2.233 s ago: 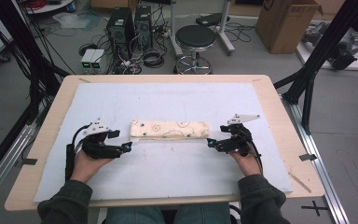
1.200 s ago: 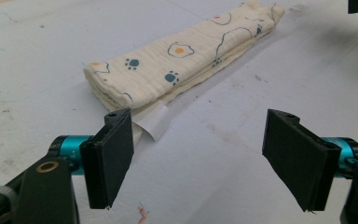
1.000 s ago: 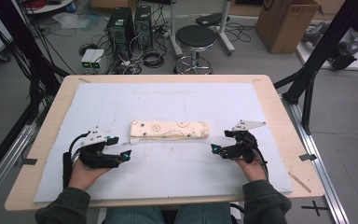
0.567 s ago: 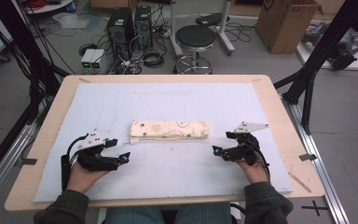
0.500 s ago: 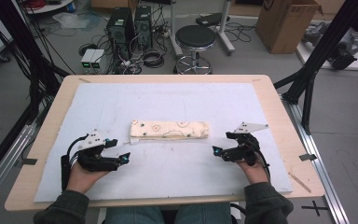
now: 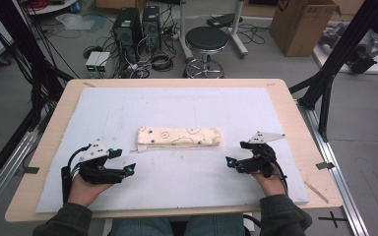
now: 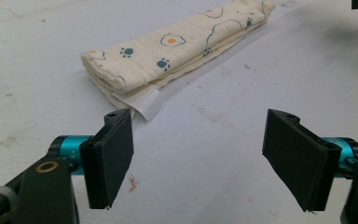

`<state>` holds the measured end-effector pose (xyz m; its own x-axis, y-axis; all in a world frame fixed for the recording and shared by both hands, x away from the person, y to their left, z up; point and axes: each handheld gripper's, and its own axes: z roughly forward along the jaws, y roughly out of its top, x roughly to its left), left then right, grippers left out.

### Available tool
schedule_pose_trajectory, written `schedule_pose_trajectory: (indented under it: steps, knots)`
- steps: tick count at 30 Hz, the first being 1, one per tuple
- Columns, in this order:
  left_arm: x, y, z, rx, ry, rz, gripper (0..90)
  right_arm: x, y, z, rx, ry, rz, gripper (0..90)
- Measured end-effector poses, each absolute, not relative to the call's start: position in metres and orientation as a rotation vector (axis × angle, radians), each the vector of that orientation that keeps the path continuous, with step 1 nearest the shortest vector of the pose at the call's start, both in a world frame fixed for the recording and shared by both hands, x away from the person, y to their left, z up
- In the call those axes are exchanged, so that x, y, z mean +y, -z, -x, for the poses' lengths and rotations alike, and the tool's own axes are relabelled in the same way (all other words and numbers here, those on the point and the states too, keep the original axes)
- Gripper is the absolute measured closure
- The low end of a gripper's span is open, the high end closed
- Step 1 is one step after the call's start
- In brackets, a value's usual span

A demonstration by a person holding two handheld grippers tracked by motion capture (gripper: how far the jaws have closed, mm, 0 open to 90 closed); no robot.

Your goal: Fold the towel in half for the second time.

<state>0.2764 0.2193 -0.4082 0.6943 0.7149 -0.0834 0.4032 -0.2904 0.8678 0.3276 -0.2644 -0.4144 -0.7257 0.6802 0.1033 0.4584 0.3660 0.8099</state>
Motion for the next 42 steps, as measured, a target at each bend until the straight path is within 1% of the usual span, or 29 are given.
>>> schedule_pose_trajectory:
  steps: [42]
  knots:
    - [0.231,0.41,-0.254,0.884,-0.409,-1.923,25.1,-0.281,0.418,-0.306,2.385,-1.272,-1.037,11.9]
